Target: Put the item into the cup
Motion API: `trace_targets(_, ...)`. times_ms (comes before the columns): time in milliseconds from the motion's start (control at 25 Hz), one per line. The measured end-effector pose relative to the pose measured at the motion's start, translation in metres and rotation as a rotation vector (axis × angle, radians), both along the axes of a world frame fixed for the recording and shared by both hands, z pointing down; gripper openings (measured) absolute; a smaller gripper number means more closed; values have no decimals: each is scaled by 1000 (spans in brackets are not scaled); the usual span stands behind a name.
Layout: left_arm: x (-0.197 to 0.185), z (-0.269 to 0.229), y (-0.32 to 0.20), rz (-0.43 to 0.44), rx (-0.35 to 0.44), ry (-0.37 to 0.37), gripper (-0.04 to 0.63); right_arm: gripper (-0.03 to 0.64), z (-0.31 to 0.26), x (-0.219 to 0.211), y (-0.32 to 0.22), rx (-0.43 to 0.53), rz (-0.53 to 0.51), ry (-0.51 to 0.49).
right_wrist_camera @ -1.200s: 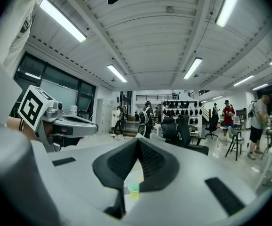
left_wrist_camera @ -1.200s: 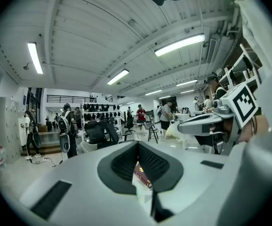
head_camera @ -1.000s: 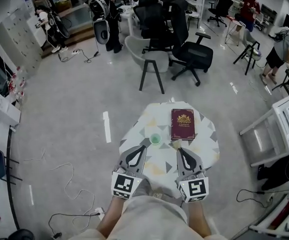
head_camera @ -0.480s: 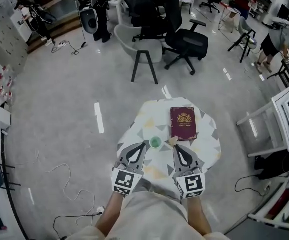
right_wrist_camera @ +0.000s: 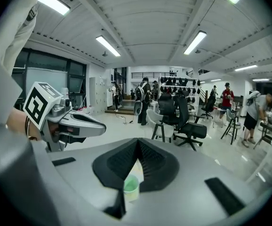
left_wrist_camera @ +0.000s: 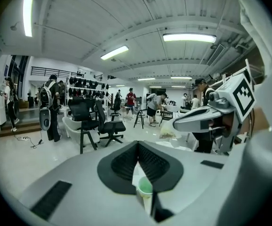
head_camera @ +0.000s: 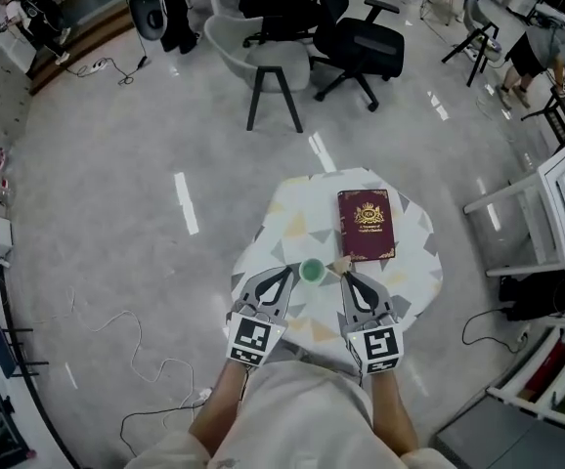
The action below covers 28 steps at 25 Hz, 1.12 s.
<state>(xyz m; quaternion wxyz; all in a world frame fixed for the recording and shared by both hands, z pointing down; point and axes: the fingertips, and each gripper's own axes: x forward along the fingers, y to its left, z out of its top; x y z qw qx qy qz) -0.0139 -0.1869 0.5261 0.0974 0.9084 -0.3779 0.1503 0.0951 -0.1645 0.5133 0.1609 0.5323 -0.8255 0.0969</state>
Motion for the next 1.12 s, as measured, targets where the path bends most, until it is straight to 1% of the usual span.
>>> trace_targets(240,2,31,-8,42,-71,-2,11,5,26,-8,-8,-62,5,19)
trace_targets(520,4,58,-15,87,-130,-6,11,5,61,-16,-12,-152,-1,50)
trace_targets(800,7,81,-15,111,-167,-25,11,5,89,-26,-11,-221,-44,88)
trace_targets(1120,15,100,-10,102,-182,-50,11,5,121,-33,-9,-274,-121,125)
